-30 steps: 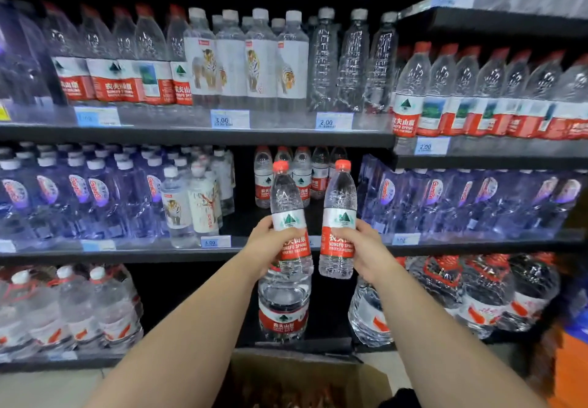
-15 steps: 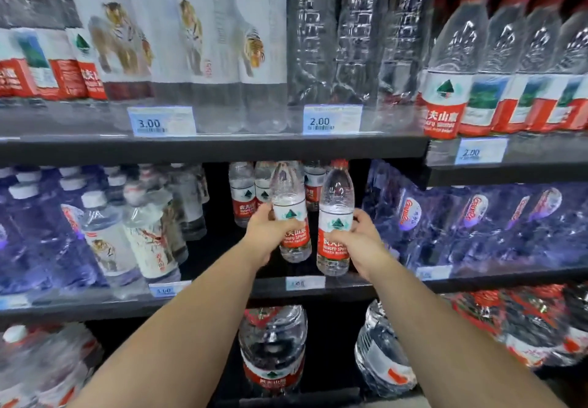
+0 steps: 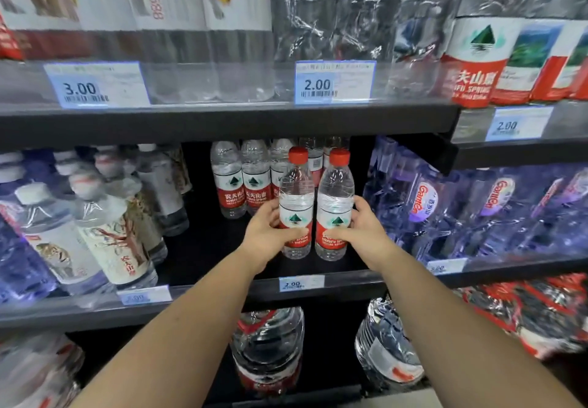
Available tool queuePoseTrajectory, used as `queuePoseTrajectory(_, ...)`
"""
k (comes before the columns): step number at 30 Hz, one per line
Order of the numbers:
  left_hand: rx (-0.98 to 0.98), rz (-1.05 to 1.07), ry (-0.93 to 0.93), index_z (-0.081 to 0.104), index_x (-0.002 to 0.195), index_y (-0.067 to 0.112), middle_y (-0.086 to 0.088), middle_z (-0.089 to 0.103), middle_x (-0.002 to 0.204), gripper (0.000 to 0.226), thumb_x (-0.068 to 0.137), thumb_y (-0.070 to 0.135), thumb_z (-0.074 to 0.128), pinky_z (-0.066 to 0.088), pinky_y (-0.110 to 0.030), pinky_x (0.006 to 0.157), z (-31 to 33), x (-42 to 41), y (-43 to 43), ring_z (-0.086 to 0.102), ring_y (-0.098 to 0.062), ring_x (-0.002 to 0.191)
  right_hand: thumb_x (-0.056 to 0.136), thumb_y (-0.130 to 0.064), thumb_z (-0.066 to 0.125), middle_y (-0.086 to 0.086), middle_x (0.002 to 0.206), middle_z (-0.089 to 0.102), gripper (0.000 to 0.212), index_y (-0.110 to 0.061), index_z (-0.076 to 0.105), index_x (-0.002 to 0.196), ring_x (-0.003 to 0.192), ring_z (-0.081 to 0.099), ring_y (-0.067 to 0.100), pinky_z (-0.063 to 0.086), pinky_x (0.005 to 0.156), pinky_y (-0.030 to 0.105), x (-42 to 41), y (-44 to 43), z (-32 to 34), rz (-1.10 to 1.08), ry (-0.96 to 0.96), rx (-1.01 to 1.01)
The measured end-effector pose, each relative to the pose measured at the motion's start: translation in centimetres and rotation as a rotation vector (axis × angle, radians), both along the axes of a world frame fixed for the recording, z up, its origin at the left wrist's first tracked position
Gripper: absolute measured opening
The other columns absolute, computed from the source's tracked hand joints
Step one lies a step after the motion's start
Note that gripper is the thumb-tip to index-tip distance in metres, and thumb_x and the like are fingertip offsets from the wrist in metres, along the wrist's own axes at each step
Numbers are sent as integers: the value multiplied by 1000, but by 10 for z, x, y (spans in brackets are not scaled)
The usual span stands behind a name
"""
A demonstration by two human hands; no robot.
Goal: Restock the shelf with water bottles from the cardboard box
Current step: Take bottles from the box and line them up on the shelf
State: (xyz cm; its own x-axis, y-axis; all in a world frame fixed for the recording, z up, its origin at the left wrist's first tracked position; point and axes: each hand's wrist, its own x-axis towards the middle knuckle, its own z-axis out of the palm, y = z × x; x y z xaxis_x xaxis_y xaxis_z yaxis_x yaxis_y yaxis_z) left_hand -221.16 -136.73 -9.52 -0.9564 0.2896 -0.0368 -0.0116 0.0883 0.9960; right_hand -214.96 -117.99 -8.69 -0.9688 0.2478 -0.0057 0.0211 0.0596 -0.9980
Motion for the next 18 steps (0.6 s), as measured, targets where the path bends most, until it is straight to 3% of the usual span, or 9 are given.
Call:
queuePoseTrajectory(2,-113,13,55,54,127,18,1,68,111,77,60,7,91,50,-25,88,-4,1,-2,62,-10,102,73,10,73,-1,114,65,72,-25,42,127,106,63,15,52,93,38,-1,-1,-1,-41,2,17)
queuePoseTrajectory(5,-190,34,79,52,120,20,-1,64,103,72,61,8,91,47,-16,72,-5,0,0,60,-8,88,75,5,74,-6,116,60,72,-24,42,132,106,58,10,50,91,35,-5,-2,-1,-130,12,51)
queuePoseTrajectory(8,-218,51,76,45,114,17,-2,62,102,71,61,8,91,48,-18,72,-1,-9,15,60,-11,88,78,5,72,-14,108,58,69,-23,42,135,97,57,0,50,83,25,-15,-4,-1,-202,35,68)
queuePoseTrajectory(11,-287,82,105,45,113,18,2,61,97,69,62,13,91,47,-23,76,3,-18,33,57,-9,83,81,-4,72,-10,112,53,68,-16,37,138,104,54,8,47,94,30,-28,-2,-2,-289,27,122)
queuePoseTrajectory(14,-286,126,125,50,123,14,5,60,90,70,66,13,89,44,-23,76,4,-27,48,57,-10,82,82,-9,73,-5,112,51,65,-11,36,135,103,52,12,45,93,29,-43,7,-4,-340,-11,186)
queuePoseTrajectory(18,-257,173,127,52,126,12,-5,65,102,68,68,13,87,47,-27,78,1,-39,58,62,-20,94,78,-18,77,7,123,55,67,-17,42,135,109,57,23,49,94,39,-67,16,-8,-402,-48,278)
